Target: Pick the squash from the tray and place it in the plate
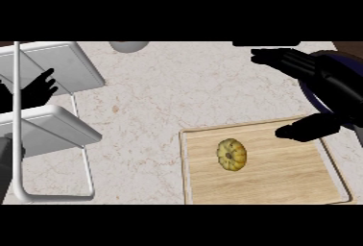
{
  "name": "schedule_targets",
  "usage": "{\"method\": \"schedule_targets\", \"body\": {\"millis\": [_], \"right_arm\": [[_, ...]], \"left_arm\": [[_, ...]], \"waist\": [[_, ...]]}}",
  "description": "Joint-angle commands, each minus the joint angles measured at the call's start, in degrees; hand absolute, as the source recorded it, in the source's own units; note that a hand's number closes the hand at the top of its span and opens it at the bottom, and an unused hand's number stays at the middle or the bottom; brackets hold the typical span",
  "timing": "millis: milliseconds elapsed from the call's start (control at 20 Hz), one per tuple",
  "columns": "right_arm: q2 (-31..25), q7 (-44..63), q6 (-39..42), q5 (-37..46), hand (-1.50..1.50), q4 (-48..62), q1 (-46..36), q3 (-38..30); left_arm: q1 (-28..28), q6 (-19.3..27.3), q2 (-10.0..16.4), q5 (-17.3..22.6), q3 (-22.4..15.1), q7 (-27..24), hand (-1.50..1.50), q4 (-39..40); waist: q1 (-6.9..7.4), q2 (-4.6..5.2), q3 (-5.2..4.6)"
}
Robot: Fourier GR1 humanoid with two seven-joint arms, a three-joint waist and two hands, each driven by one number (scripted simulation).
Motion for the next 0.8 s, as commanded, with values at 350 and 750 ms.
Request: {"method": "schedule_targets", "body": {"millis": [350,750], "right_arm": [[-4.13,17.16,10.93,10.90,-1.50,-7.60,-3.33,11.39],[1.59,27.94,11.42,18.61,-1.50,-11.10,-2.28,18.70]], "left_arm": [[7.12,-0.18,-13.37,-0.32,-4.67,0.08,0.00,-0.91],[6.69,-0.87,-14.55,-2.20,-3.55,-0.35,0.00,-0.50]], "waist": [[0.91,0.12,-1.22],[1.19,0.50,-1.09]]}}
